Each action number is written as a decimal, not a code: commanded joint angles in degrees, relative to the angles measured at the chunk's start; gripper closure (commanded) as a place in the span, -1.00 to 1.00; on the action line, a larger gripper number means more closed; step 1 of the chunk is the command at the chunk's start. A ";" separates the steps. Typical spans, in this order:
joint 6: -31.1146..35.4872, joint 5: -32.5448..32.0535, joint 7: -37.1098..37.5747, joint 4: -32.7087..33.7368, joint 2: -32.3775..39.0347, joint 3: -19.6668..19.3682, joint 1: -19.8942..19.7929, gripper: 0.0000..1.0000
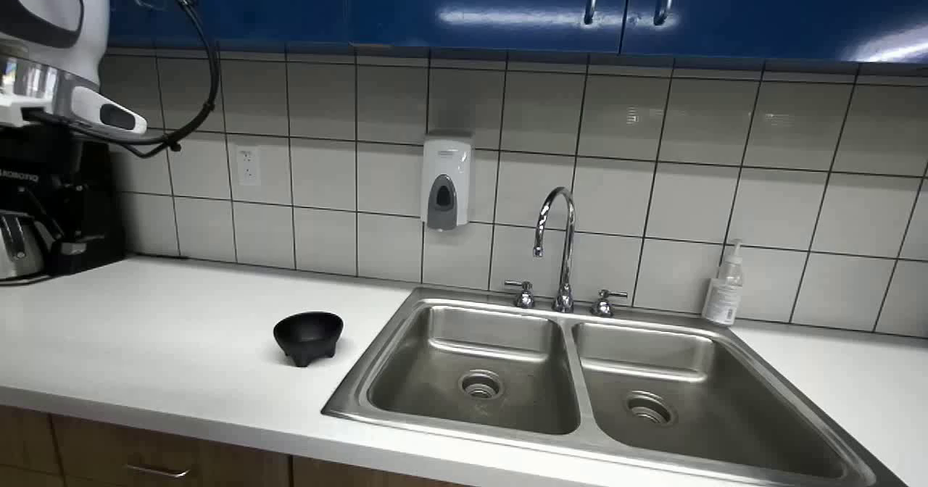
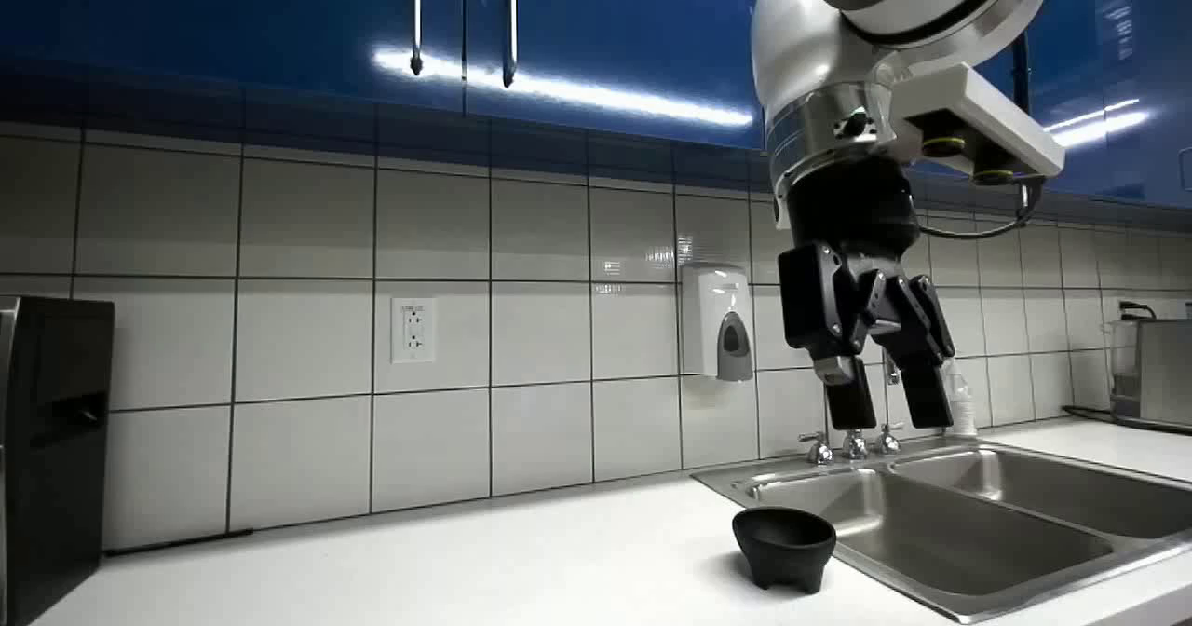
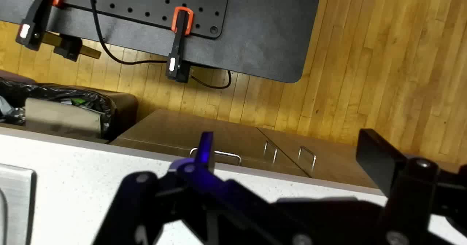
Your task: Put the bowl in the sink
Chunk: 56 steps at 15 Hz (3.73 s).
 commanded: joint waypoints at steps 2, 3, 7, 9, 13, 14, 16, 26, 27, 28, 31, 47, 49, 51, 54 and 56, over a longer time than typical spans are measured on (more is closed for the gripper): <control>-0.22 0.26 -0.26 0.14 0.09 0.52 -0.59 -1.00; -0.22 0.26 -0.26 0.14 0.09 0.52 -0.59 -1.00; -0.22 0.26 -0.26 0.14 0.09 0.52 -0.59 -1.00; -0.22 0.26 -0.26 0.14 0.09 0.52 -0.59 -1.00; -0.22 0.26 -0.26 0.14 0.09 0.52 -0.59 -1.00; -0.22 0.26 -0.26 0.14 0.09 0.52 -0.59 -1.00; -0.22 0.26 -0.26 0.14 0.09 0.52 -0.59 -1.00; -0.22 0.26 -0.26 0.14 0.09 0.52 -0.59 -1.00; -0.22 0.26 -0.26 0.14 0.09 0.52 -0.59 -1.00; -0.22 0.26 -0.26 0.14 0.09 0.52 -0.59 -1.00; 6.32 -5.09 1.98 -1.21 0.69 3.38 -1.97 -1.00; 33.19 -15.38 8.52 -5.44 11.87 3.49 -7.19 -1.00; 34.97 -16.26 8.63 -5.16 13.25 3.17 -8.27 -1.00; 36.71 -16.78 8.42 -4.93 14.67 2.73 -9.09 -1.00; 39.63 -17.22 7.55 -4.54 16.81 1.90 -10.08 -1.00; 41.26 -17.62 6.89 -4.10 18.31 1.33 -10.60 -1.00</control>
